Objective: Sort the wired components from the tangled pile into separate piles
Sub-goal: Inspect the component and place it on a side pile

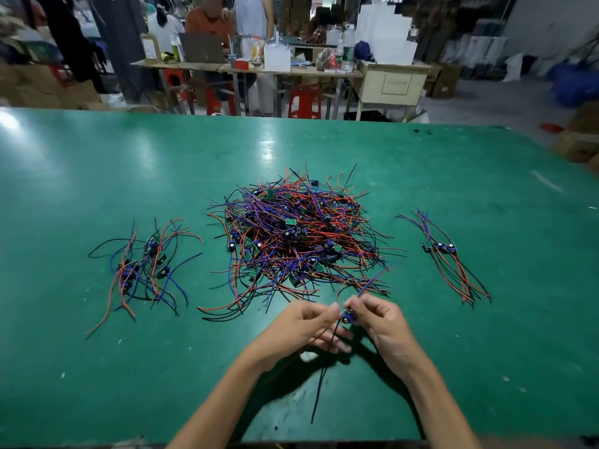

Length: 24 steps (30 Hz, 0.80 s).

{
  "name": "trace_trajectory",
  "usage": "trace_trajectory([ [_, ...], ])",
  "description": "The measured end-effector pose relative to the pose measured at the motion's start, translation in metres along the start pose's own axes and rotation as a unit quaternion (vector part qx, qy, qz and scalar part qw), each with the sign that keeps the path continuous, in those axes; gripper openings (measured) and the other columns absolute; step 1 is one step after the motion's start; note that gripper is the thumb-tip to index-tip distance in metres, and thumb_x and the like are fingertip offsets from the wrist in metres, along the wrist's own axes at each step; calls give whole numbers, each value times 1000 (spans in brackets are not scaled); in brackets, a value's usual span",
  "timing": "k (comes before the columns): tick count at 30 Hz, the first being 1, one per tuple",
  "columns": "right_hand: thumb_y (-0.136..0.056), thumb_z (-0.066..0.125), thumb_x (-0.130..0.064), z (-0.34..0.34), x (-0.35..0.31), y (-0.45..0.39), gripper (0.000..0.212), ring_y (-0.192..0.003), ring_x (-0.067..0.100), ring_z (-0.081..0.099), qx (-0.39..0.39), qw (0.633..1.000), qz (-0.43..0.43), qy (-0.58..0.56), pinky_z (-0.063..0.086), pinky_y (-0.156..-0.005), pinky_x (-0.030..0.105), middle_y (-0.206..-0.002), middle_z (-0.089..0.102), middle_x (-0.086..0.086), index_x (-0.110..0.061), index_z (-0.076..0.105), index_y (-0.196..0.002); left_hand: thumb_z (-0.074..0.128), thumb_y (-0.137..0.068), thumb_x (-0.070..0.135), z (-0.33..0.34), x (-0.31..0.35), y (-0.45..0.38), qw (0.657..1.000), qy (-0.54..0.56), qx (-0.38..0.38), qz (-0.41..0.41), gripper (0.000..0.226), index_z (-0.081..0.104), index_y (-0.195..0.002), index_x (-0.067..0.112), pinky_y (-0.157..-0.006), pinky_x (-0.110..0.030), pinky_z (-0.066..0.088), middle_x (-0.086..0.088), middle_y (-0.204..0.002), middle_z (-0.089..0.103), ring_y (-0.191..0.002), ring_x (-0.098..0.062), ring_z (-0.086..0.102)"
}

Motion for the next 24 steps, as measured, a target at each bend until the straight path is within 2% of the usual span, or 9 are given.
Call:
trace_trajectory([
  [3,-71,84,-61,1,-3,1,55,-74,12,63,10,999,-13,27,51,-68,18,-80,72,7,-8,77,-87,57,-102,32,2,4,-5,1000,-4,-17,6,39,68,-117,-3,-79,-30,61,-21,-110,74,-88,-28,75],
  [6,-70,88,-54,3,-5,2,51,-71,12,65,43,999,-26,11,52,-65,17,-79,74,9,-6,79,-86,55,-104,23,1,3,-7,1000,7,-2,4,33,67,-117,-6,-64,-24,58,-17,-108,75,-72,-20,71],
  [9,-77,84,-37,5,-8,2,29,-56,6,56,75,996,-46,27,45,-54,13,-65,69,2,-7,80,-78,49,-106,18,-1,-5,-9,999,-3,41,-13,27,67,-109,-2,-44,-17,40,-10,-94,77,-51,-9,54],
  [12,-77,81,-30,1,-9,2,23,-54,4,55,116,990,-63,44,44,-52,12,-64,67,1,-8,79,-72,44,-105,21,-8,-11,-11,994,-32,96,-41,29,65,-106,2,-41,-19,18,-7,-87,76,-45,-10,31],
  [15,-77,82,-27,-2,-8,1,20,-55,5,59,140,987,-67,38,48,-53,13,-71,67,4,-8,79,-72,42,-104,25,-8,-11,-14,992,-41,113,-41,31,65,-103,5,-39,-18,15,-2,-75,73,-41,-8,26],
  [18,-76,82,-29,-5,-9,0,19,-59,4,60,154,984,-76,49,48,-57,12,-74,66,3,-11,80,-72,46,-104,28,-10,-12,-17,992,-33,121,-31,35,63,-109,-3,-36,-16,17,-1,-69,71,-38,-8,26],
  [20,-74,82,-33,-7,-9,1,17,-65,4,62,163,982,-78,57,49,-62,14,-79,67,2,-16,81,-72,47,-105,29,-9,-12,-18,992,-27,121,-26,35,63,-107,-1,-35,-15,17,-2,-65,69,-35,-8,26],
  [24,-78,77,-37,-10,-9,1,16,-86,9,66,150,983,-71,76,53,-81,25,-101,64,9,-21,83,-79,49,-105,36,-4,-4,-17,993,-6,116,3,28,69,-89,24,-34,-16,17,-6,-64,67,-36,-9,27],
])
Point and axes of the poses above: each hand's wrist, its own y-axis away from the middle knuckle, its own z-axis out of the palm, x = y × z, the point moved 10 cm from there along -y, towards the middle knuckle
